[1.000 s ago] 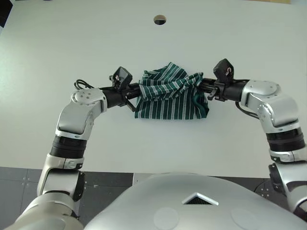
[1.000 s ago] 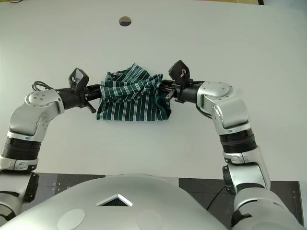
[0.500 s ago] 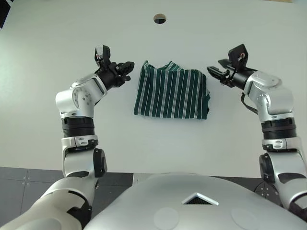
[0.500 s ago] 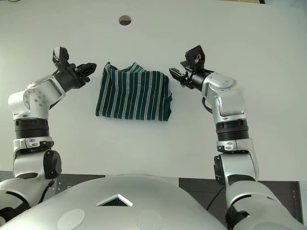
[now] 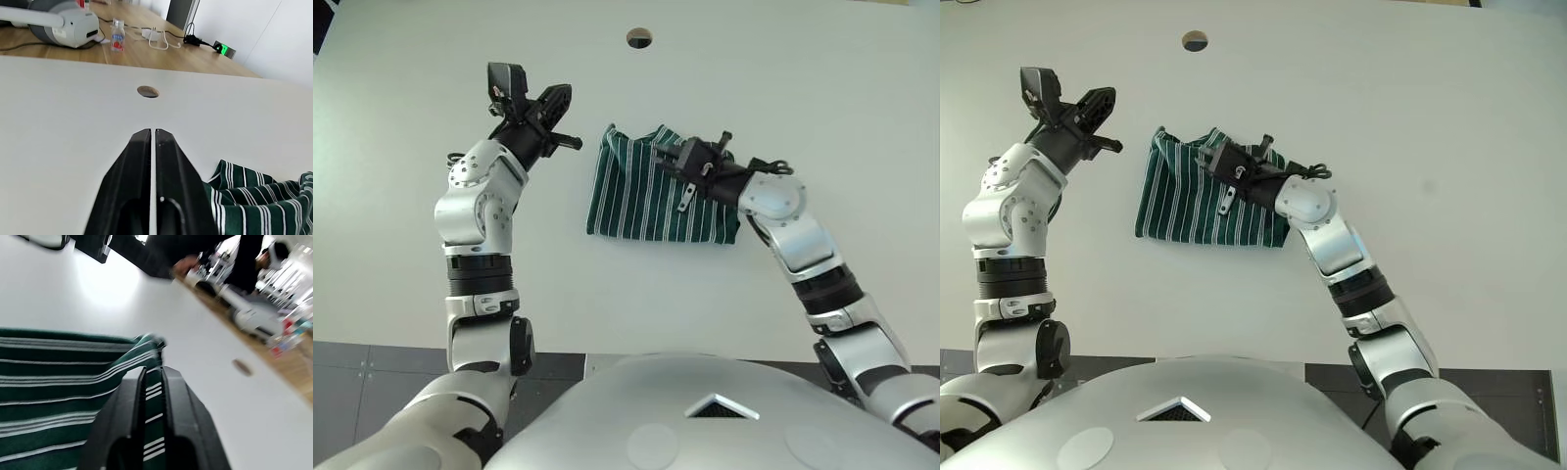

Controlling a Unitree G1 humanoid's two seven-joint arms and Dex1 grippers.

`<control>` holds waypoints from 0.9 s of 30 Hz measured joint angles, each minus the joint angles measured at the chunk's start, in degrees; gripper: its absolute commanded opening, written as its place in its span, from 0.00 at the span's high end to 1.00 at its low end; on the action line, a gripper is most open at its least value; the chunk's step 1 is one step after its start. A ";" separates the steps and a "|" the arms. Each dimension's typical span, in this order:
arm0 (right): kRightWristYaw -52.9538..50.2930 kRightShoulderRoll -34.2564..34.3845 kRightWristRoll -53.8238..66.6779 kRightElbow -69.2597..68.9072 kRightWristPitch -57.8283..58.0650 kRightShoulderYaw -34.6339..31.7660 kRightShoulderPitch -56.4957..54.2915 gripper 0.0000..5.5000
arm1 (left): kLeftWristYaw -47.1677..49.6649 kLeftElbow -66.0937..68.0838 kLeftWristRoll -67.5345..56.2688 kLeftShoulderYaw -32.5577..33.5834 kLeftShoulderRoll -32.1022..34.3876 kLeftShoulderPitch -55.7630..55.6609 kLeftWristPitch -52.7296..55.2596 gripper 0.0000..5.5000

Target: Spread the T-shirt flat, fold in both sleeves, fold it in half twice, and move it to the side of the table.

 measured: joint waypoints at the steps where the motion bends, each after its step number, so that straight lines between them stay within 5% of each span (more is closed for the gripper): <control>1: 0.12 1.15 -0.09 2.33 0.78 0.10 -0.92 0.97 | 0.25 -0.21 0.07 0.04 -0.13 0.12 -0.02 0.98; 8: -7.57 3.37 -15.71 12.90 -0.50 7.94 -6.84 0.97 | 0.82 -4.84 0.13 -0.11 -1.21 1.92 -0.05 0.98; 14: -9.88 -5.10 -36.10 8.44 -2.82 16.82 -9.37 0.97 | 0.81 -7.21 0.58 -1.16 -1.25 2.94 -0.04 0.98; 27: -8.66 -31.23 -47.64 0.82 -0.83 6.98 1.70 0.97 | 0.87 -9.91 0.50 -1.03 -1.19 4.25 0.04 0.98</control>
